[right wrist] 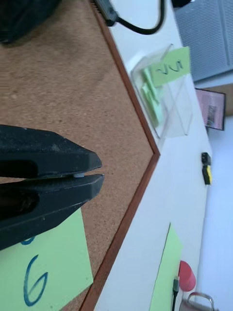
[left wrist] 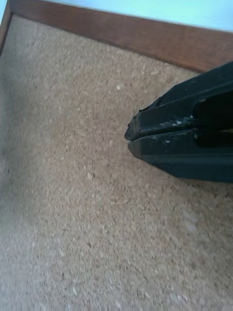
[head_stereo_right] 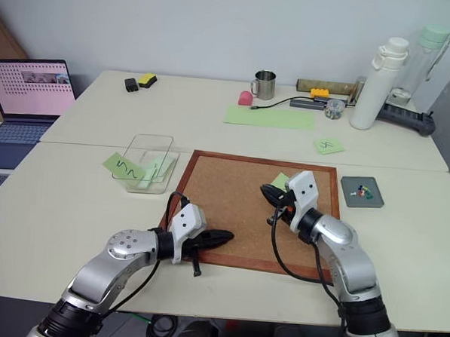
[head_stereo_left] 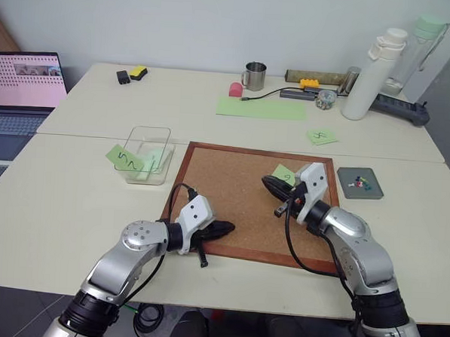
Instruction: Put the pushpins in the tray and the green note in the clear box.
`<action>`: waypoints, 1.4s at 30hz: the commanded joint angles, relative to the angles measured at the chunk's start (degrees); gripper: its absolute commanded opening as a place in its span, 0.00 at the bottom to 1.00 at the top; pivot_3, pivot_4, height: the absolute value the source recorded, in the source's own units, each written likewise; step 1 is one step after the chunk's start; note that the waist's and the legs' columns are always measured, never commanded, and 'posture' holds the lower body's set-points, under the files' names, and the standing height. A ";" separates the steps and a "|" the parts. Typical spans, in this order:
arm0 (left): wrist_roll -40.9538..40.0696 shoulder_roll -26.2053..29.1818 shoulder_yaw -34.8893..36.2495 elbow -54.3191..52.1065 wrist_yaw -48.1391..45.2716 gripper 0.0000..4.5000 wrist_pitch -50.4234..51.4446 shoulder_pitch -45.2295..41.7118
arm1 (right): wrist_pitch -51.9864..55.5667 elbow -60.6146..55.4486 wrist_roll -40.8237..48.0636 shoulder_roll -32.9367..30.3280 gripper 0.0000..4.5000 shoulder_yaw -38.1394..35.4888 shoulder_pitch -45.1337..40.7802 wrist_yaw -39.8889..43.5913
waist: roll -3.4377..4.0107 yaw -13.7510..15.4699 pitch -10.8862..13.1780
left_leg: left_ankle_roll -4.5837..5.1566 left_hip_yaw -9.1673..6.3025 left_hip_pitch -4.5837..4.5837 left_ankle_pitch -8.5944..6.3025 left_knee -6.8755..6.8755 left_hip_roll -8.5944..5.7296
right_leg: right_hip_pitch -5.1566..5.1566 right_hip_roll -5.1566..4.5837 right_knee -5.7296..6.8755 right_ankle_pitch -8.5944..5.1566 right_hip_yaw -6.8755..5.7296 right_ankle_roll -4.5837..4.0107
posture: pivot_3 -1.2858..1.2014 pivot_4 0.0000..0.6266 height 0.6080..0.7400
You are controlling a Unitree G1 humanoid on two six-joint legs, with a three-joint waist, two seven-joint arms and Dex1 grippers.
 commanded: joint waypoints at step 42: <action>-41.01 -10.66 19.68 3.29 8.25 0.36 36.21 -15.41 | -30.61 -3.78 -14.16 -10.40 0.00 11.34 -5.75 18.19 | -0.20 0.00 0.10 | -0.31 -0.04 -0.03 0.17 0.07 0.00 | 0.01 -0.03 -0.04 0.00 -0.02 0.00 | 0.52 0.24 1.00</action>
